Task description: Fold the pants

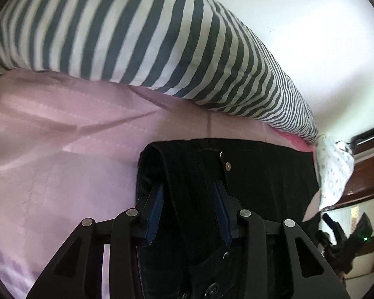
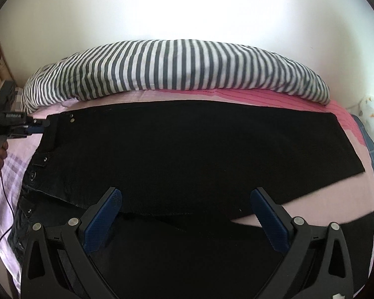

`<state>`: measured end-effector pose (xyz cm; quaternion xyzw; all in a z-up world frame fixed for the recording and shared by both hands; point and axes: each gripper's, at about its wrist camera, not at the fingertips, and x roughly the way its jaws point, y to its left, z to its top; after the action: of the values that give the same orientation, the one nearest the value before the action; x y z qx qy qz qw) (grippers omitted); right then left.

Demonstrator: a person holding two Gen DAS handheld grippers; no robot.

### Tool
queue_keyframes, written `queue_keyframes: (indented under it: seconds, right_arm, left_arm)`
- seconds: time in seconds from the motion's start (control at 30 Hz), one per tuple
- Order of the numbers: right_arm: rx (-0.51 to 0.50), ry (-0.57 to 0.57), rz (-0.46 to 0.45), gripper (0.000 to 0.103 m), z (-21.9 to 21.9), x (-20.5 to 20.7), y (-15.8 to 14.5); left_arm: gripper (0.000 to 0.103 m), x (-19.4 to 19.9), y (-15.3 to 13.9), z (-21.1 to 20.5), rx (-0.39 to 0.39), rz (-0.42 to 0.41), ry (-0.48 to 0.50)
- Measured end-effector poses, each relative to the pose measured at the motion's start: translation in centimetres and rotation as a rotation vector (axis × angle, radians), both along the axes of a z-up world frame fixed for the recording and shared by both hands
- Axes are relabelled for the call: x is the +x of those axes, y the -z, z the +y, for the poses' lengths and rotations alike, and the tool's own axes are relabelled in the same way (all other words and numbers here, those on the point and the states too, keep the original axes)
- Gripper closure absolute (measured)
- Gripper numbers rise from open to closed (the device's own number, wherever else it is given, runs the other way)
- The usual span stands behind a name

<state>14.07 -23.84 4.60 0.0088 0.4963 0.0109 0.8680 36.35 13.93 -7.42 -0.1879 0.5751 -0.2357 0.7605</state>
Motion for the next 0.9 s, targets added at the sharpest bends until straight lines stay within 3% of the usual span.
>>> queue_keyframes:
  seconds: [0.23,0.4,0.47,0.63,0.77,0.9]
  right_arm:
    - [0.010,-0.030,0.014,0.000,0.4,2.3,1.2]
    - [0.040,-0.063,0.025,0.001,0.0,4.4,1.7]
    - [0.040,-0.093,0.021,0.001,-0.2,5.3,1.6]
    - [0.042,-0.214,0.035,0.001,-1.0,8.1,1.4]
    - [0.105,-0.357,0.068,0.001,-2.0,10.9,1.1]
    - [0.080,-0.517,0.119,0.001,-2.0,14.0,1.2]
  left_arm:
    - [0.063,1.5,1.0,-0.7,-0.045,-0.005,-0.009]
    - [0.064,0.8,0.8,-0.8,-0.011,-0.069,0.008]
    - [0.081,0.3,0.6,-1.2,0.037,-0.112,0.002]
    - [0.092,-1.2,-0.8,-1.6,0.037,-0.196,-0.023]
    - [0.094,-3.1,-3.1,-2.3,0.058,-0.304,-0.020]
    - [0.095,-5.1,-5.3,-2.9,0.072,-0.393,-0.012]
